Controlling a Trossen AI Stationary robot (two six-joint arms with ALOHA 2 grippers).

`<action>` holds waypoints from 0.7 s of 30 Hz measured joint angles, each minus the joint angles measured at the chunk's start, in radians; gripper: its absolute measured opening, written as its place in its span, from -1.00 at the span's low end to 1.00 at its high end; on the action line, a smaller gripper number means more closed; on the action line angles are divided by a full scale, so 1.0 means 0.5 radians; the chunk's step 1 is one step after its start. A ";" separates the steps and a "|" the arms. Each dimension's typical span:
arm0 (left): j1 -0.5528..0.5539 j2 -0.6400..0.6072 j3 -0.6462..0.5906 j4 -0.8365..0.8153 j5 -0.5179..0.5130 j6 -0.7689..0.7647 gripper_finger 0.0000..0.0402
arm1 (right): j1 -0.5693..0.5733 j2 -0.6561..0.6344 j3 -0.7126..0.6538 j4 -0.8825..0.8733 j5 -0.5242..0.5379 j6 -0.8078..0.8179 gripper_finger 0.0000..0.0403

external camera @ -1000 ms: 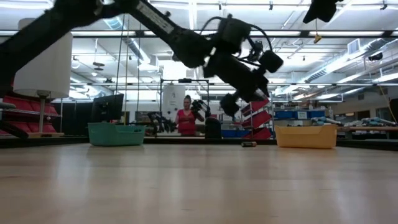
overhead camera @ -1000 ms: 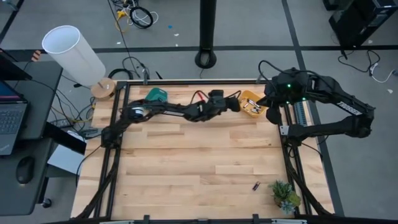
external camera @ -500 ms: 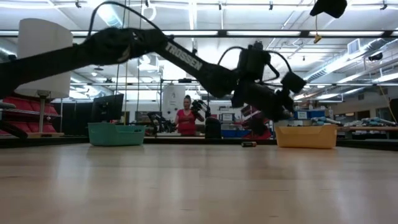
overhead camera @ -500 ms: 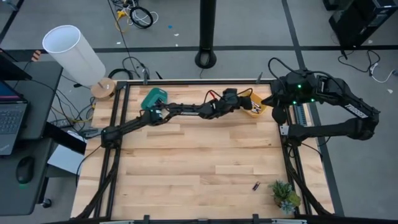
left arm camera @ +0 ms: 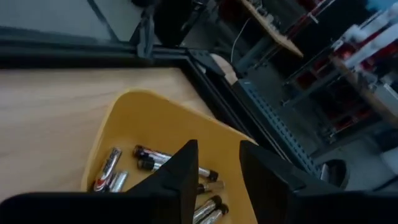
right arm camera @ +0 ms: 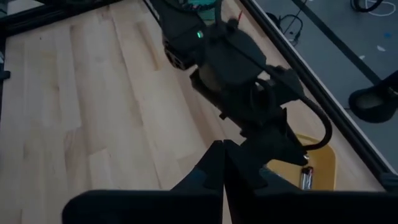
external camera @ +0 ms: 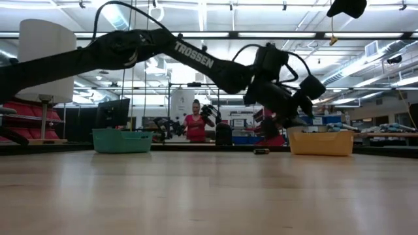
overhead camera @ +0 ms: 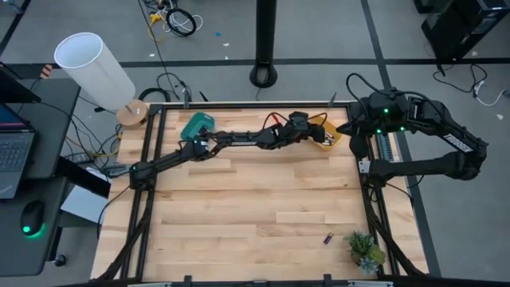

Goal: Sort batteries
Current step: Put the black battery into the blue bin

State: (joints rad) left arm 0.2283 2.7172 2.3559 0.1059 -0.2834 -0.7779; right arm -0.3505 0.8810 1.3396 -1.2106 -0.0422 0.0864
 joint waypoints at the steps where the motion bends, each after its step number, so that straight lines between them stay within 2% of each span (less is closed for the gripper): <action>1: -0.004 -0.027 0.001 -0.044 -0.001 0.028 -0.36 | 0.000 0.000 0.000 0.000 0.000 -0.001 -0.95; 8: -0.080 -0.271 0.003 -0.543 -0.094 0.354 -0.47 | 0.000 -0.002 0.000 0.050 0.000 -0.064 -0.90; 11: -0.099 -0.352 0.003 -0.748 0.010 0.418 -0.54 | 0.000 -0.002 0.000 0.143 0.000 -0.114 -0.91; 17: -0.126 -0.457 0.001 -1.437 0.201 0.465 -0.73 | 0.000 0.003 0.000 0.529 -0.088 -0.195 -0.95; 21: -0.203 -0.543 0.004 -1.884 0.208 0.711 -0.89 | -0.003 0.066 0.000 0.895 -0.103 -0.139 -0.94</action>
State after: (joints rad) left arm 0.1266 2.4458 2.3577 -0.8359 -0.1796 -0.4222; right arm -0.3521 0.9141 1.3396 -0.7632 -0.0937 0.0170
